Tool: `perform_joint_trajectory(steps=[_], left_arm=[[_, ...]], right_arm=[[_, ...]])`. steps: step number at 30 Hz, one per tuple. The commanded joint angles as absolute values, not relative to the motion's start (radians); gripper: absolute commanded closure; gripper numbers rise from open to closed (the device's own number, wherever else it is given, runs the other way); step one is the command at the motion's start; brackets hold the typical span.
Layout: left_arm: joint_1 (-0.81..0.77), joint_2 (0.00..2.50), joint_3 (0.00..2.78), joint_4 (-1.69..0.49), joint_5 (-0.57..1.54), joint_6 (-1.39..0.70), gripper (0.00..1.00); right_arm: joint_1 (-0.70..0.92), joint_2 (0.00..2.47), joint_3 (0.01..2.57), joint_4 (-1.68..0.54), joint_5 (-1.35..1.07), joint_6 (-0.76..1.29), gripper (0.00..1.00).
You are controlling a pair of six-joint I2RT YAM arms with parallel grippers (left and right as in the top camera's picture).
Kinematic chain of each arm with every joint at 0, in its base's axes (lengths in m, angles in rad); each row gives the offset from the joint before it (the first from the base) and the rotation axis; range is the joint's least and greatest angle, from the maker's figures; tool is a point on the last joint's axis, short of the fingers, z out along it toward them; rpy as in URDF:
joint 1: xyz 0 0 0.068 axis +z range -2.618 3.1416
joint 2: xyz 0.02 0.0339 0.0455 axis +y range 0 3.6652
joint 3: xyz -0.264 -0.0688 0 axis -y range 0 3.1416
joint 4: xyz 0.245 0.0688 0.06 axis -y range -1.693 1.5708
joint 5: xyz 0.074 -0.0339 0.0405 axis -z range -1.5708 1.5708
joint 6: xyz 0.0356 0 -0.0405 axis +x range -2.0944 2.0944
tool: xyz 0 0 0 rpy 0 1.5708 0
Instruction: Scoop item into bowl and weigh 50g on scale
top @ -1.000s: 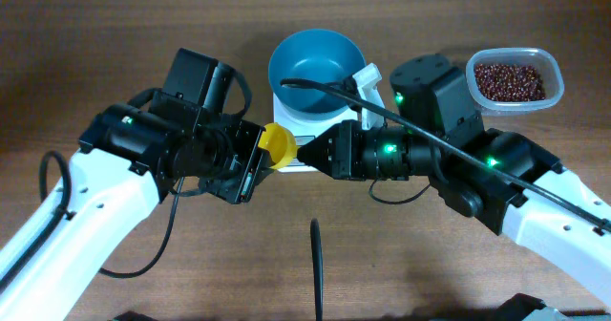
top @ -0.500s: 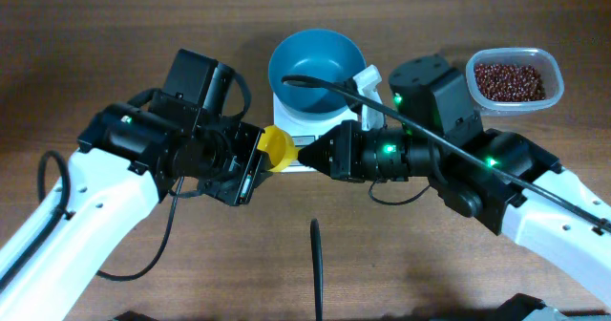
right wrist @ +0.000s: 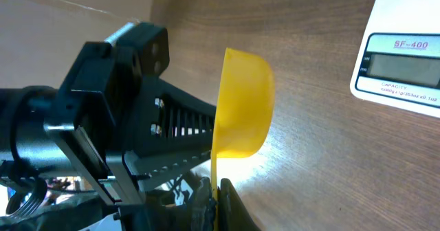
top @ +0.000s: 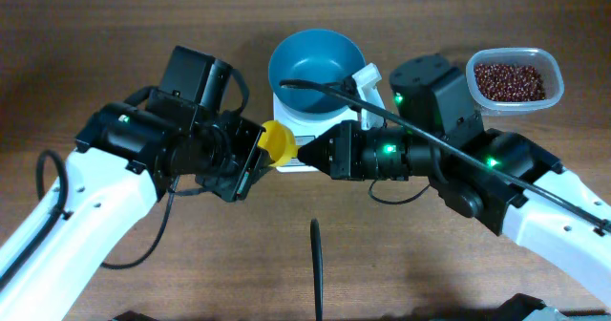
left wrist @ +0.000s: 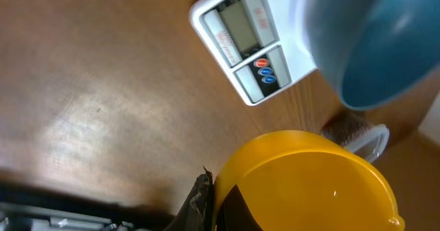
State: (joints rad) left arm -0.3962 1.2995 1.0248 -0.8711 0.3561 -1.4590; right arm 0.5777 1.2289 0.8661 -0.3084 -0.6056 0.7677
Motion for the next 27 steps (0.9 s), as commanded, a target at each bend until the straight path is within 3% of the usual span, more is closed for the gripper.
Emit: perform_joint_trajectory(steps=[1,9,12,14,18,21,27], left_arm=[[-0.402,1.219,1.095,-0.842,0.377,-1.243,0.96],[-0.401,1.061,1.129,-0.85,0.352,-1.163,0.69],[-0.401,1.004,1.129,-0.854,0.352,-1.045,0.59],[-0.401,0.952,1.129,-0.877,0.35,-0.963,0.46],[-0.401,0.866,1.129,-0.981,0.289,-0.869,0.12],[-0.401,0.834,1.129,-1.089,0.226,-0.869,0.02],[-0.401,0.833,1.129,-1.233,0.212,-0.869,0.01]], right_arm=[[0.582,1.212,0.885,-0.32,-0.526,0.717,0.96],[0.582,1.12,0.885,-0.483,-0.445,0.661,0.96],[0.582,1.022,0.885,-0.591,-0.361,0.64,0.96],[0.582,0.928,0.885,-0.711,-0.269,0.625,0.96],[0.582,0.757,0.885,-0.883,-0.229,0.467,0.96],[0.582,0.653,0.885,-0.953,-0.247,0.387,0.96],[0.582,0.504,0.891,-1.052,-0.253,0.265,0.96]])
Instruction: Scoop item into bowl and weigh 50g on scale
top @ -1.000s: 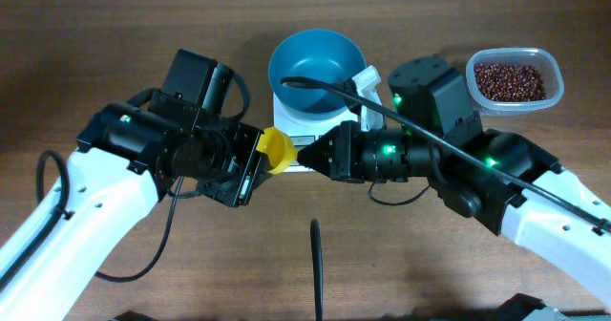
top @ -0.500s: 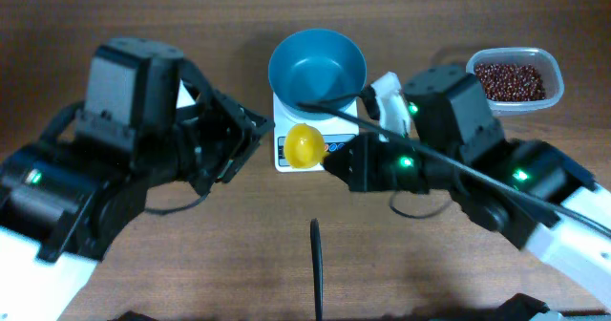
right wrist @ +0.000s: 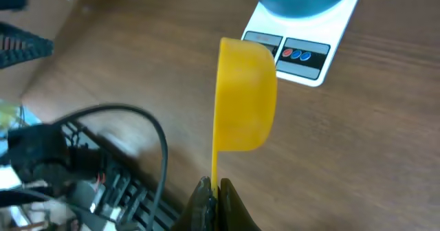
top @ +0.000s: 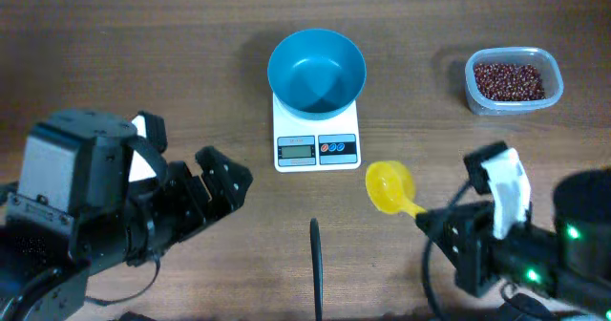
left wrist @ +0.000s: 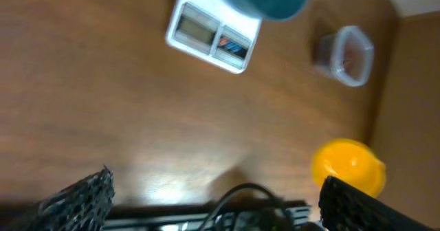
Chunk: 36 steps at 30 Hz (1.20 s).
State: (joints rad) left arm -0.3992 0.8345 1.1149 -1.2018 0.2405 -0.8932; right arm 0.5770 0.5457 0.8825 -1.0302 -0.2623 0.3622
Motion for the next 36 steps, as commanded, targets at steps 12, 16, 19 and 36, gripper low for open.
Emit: perform_joint_trajectory(steps=[12,16,19,36], left_arm=[[-0.401,0.836,1.129,-1.281,0.212,-0.869,0.01],[-0.401,0.836,1.129,-1.281,0.178,-0.869,0.01],[-0.401,0.836,1.129,-1.273,0.18,-0.93,0.01],[-0.401,1.162,1.129,-0.826,0.566,-1.04,0.41]], right_arm=[[0.582,0.492,1.049,-1.213,-0.649,-0.262,0.96],[0.582,0.492,1.048,-1.235,-0.68,-0.28,0.96],[0.582,0.495,1.048,-1.234,-0.605,-0.216,0.96],[0.582,0.871,1.048,-0.895,-0.425,-0.051,0.96]])
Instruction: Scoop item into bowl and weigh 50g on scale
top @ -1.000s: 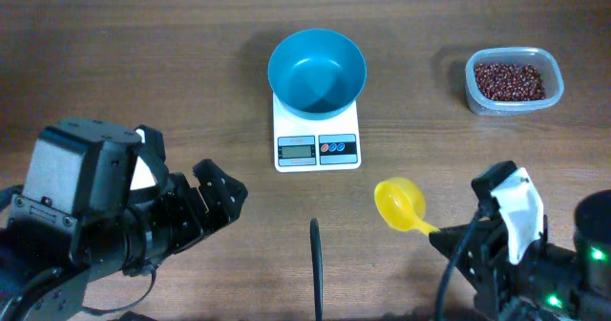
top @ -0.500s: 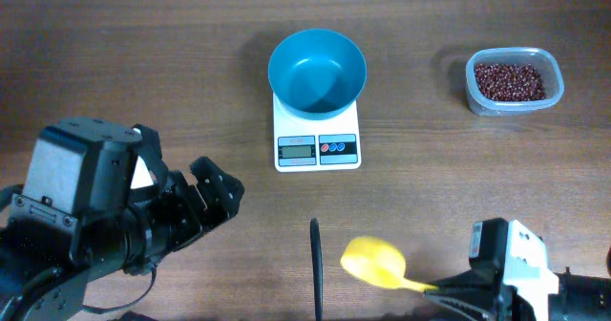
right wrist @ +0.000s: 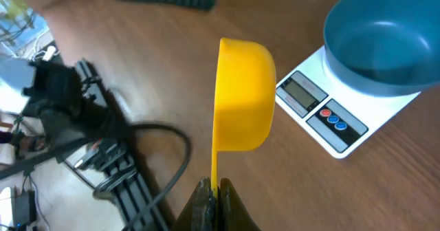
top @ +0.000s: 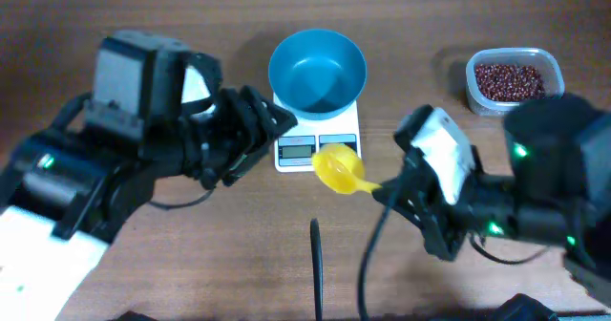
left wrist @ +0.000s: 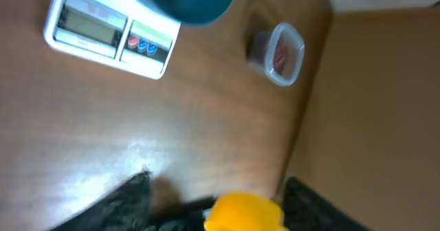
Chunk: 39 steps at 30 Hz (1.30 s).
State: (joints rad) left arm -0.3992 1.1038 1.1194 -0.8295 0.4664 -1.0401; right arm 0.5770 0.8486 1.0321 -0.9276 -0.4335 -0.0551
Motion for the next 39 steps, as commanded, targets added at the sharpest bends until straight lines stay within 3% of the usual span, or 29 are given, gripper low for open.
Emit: perform_joint_trajectory(steps=[1,3,5,10,20,26,39], left_arm=[[-0.401,1.193,1.129,-0.817,0.595,-1.04,0.4],[-0.401,1.219,1.129,-0.796,0.619,-1.074,0.3],[-0.401,1.225,1.129,-0.749,0.635,-1.147,0.27],[-0.401,1.223,1.129,-0.639,0.689,-1.249,0.32],[-0.4,1.223,1.129,-0.64,0.693,-1.292,0.39],[-0.4,1.223,1.129,-0.638,0.696,-1.401,0.4],[-0.397,1.223,1.129,-0.613,0.693,-1.402,0.39]], right_arm=[[0.582,0.885,1.048,-0.869,-0.425,-0.049,0.96],[0.582,0.904,1.048,-0.817,-0.425,-0.004,0.96],[0.582,0.924,1.048,-0.775,-0.425,0.009,0.96],[0.583,0.973,1.048,-0.75,-0.425,-0.023,0.96],[0.582,1.007,1.048,-0.729,-0.316,-0.025,0.96],[0.583,1.014,1.047,-0.729,-0.301,-0.053,0.96],[0.583,1.028,1.047,-0.729,-0.321,-0.07,0.96]])
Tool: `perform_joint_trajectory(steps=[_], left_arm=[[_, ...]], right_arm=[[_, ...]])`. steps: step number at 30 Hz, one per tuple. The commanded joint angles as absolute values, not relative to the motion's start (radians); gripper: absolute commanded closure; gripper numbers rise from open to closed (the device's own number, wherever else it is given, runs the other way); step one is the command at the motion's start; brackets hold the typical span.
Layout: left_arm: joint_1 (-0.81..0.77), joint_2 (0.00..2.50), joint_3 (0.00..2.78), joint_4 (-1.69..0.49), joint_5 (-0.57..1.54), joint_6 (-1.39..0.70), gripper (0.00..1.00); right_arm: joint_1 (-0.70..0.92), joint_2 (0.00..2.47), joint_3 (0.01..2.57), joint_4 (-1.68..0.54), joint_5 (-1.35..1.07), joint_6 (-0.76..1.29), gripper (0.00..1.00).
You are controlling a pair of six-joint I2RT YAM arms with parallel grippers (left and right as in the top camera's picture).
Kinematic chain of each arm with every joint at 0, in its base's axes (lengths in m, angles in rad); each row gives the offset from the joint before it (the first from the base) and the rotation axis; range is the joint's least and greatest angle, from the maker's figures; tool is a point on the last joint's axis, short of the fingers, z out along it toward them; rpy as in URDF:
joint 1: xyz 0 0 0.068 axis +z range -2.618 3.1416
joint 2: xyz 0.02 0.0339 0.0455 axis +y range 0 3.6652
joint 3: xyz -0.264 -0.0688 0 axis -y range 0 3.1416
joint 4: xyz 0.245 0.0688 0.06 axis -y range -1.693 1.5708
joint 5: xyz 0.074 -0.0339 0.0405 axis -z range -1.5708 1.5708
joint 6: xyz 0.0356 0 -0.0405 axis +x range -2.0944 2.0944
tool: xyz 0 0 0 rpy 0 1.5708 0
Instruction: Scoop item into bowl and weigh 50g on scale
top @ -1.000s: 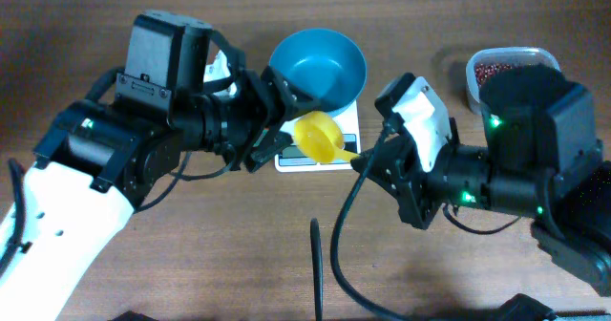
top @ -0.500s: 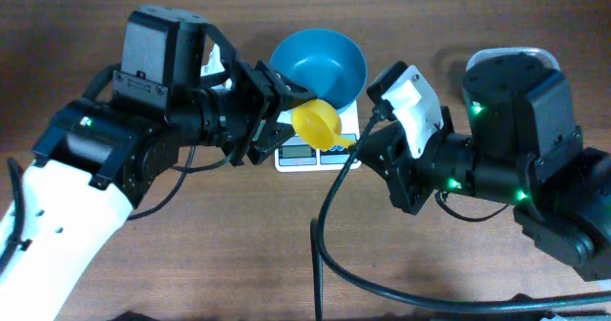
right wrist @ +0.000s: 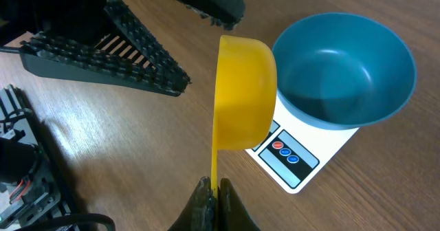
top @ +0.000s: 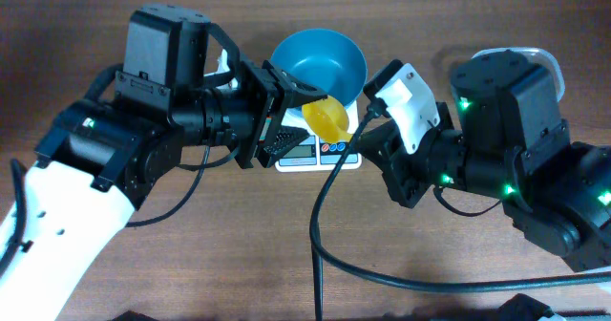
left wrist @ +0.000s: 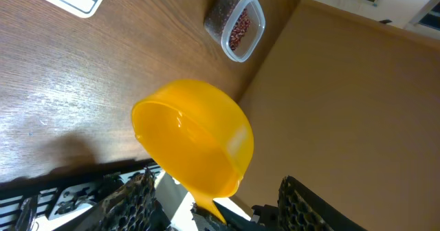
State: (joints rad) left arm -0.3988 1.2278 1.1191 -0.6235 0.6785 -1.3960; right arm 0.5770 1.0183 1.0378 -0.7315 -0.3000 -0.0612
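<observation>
My right gripper [right wrist: 214, 198] is shut on the thin handle of an empty yellow scoop [right wrist: 244, 97], which hangs over the front of the white scale [top: 320, 152]. An empty blue bowl [top: 320, 63] stands on the scale. My left gripper [top: 294, 118] is open, and its fingers [left wrist: 134, 200] stand on either side of the scoop [left wrist: 192, 145] without touching it. The clear tub of red beans [left wrist: 235, 26] sits at the far right, mostly hidden behind the right arm in the overhead view.
A black cable [top: 317, 254] runs from the front edge of the wooden table [top: 76, 34] up to the right arm. Both arms crowd the space in front of the scale.
The right gripper has carried the scoop from in front of the scale to above its display, nearer the bowl. The open left gripper has moved right and now straddles the scoop.
At first both grippers met at the scoop in front of the scale. Then the arms stood far apart, the right one holding the scoop at the front right, the left open. Both then came back toward the scale, and now they meet there.
</observation>
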Motion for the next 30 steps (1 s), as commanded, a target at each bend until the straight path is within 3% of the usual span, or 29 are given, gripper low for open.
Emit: perform_joint_trajectory(steps=[1,3,6,8,14,20,23,26,30], left_arm=[[-0.397,1.223,1.129,-0.609,0.693,-1.402,0.41],[-0.397,1.223,1.129,-0.598,0.682,-1.402,0.49],[-0.397,1.223,1.129,-0.599,0.643,-1.402,0.72],[-0.397,1.223,1.129,-0.599,0.631,-1.402,0.78],[-0.397,1.223,1.129,-0.6,0.623,-1.401,0.82],[-0.397,1.223,1.128,-0.67,0.62,-1.398,0.74],[-0.397,1.223,1.128,-0.666,0.593,-1.399,0.83],[-0.397,1.223,1.129,-0.663,0.583,-1.399,1.0],[-0.397,1.223,1.128,-0.664,0.578,-1.399,1.0]], right_arm=[[0.583,1.032,1.047,-0.729,-0.331,-0.07,0.96],[0.591,1.036,1.047,-0.728,-0.371,-0.07,0.96],[0.639,1.036,1.048,-0.727,-0.37,-0.069,0.96],[0.664,1.036,1.048,-0.724,-0.369,-0.044,0.96],[0.668,1.036,1.048,-0.707,-0.375,0.017,0.96],[0.668,1.034,1.048,-0.69,-0.383,0.016,0.96],[0.668,1.034,1.048,-0.691,-0.422,0.016,0.96],[0.668,1.034,1.048,-0.691,-0.415,0.016,0.96],[0.668,1.034,1.048,-0.691,-0.415,0.017,0.96]])
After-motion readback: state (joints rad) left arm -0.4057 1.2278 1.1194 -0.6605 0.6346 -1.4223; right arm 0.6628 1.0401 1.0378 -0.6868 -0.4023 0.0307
